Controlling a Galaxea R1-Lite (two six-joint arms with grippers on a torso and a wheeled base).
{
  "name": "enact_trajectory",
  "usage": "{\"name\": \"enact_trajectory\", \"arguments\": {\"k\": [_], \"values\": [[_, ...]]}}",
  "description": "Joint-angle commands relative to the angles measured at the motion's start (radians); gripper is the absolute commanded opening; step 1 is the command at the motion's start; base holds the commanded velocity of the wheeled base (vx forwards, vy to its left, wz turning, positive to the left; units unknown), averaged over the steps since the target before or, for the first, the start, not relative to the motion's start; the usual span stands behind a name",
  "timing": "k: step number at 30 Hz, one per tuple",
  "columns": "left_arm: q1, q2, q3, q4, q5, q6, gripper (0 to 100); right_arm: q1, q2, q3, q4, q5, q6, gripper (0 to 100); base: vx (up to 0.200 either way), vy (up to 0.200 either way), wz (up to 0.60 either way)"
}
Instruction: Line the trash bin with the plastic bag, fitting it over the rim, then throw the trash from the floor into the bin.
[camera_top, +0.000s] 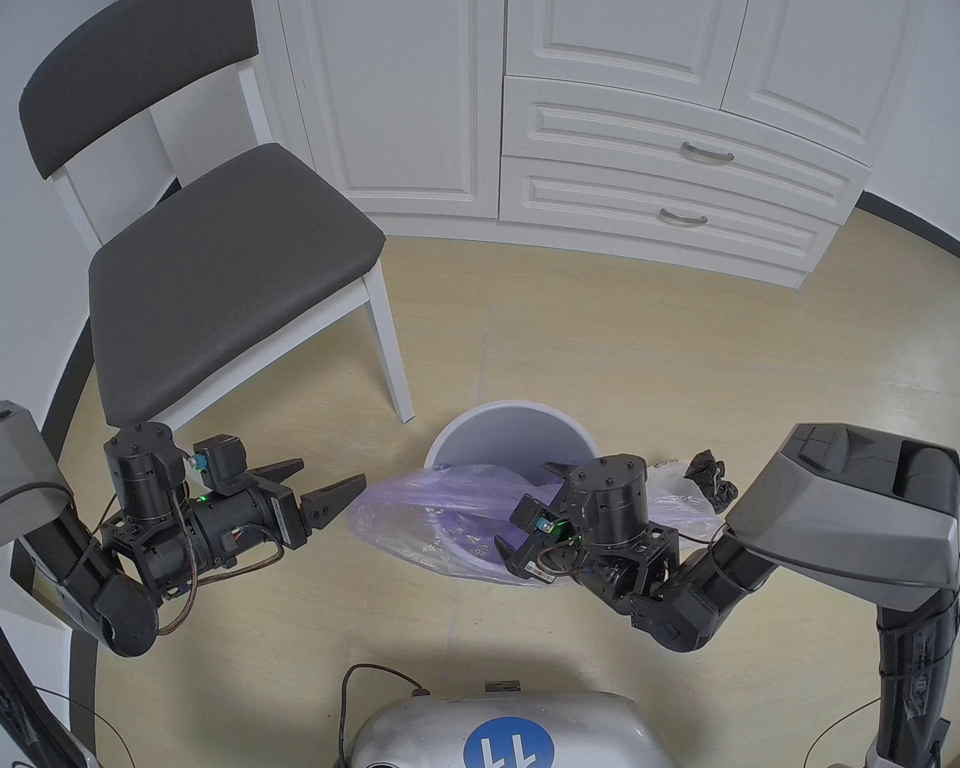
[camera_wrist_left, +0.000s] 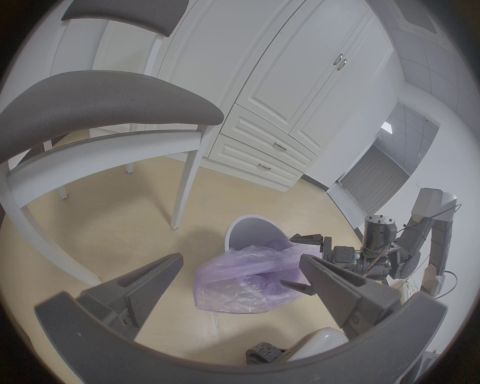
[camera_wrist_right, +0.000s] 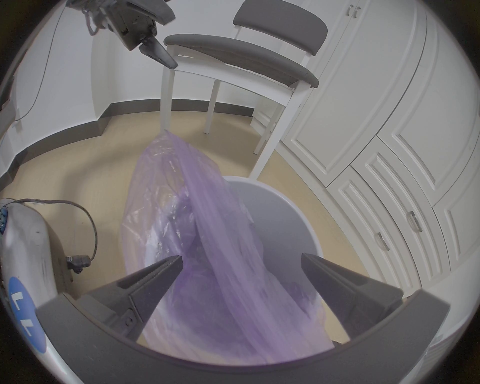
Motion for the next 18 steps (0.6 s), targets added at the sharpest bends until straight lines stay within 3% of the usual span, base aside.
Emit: {"name": "enact_trajectory", "arguments": {"k": [1, 4, 5, 18], "values": [[0.0, 0.009, -0.003, 0.0, 0.0, -0.001, 100, -0.017, 0.069, -0.059, 0.007, 0.004, 0.0, 100, 0.0, 0.0, 0.0], [0.002, 0.009, -0.004, 0.0, 0.0, -0.001, 100, -0.02, 0.079, -0.082, 0.024, 0.008, 0.0, 100, 0.0, 0.0, 0.0], [0.002, 0.015, -0.007, 0.0, 0.0, -0.001, 100, -0.023, 0.087, -0.102, 0.039, 0.01, 0.0, 0, 0.0, 0.0, 0.0], [0.0, 0.022, -0.009, 0.0, 0.002, 0.001, 100, -0.063, 0.073, -0.248, 0.051, 0.046, 0.017, 0, 0.0, 0.0, 0.0]]}}
